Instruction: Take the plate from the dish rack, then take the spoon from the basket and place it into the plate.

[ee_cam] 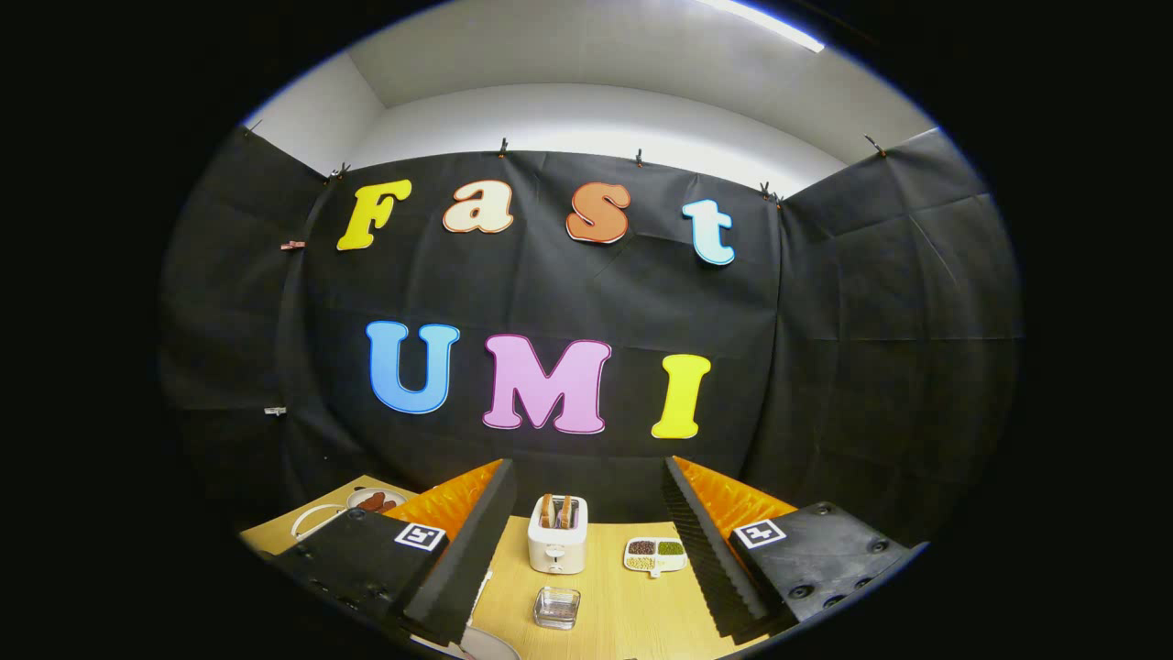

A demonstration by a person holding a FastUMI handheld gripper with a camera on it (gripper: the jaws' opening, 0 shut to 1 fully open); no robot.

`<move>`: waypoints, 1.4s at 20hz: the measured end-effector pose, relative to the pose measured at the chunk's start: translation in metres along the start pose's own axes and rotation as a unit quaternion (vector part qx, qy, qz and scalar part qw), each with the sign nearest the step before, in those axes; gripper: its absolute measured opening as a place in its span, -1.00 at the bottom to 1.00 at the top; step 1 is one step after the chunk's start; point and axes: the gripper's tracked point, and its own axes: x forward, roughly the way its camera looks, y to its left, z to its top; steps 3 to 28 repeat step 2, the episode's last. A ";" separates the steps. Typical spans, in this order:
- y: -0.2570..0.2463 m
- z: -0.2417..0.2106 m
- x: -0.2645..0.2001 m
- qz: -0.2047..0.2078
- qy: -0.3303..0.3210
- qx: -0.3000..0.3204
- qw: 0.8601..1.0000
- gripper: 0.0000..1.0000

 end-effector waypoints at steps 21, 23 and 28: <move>0.003 -0.004 -0.001 0.004 0.005 0.000 1.000 0.95; 0.003 -0.004 -0.001 0.004 0.005 0.000 1.000 0.95; 0.003 -0.004 -0.001 0.004 0.005 0.000 1.000 0.95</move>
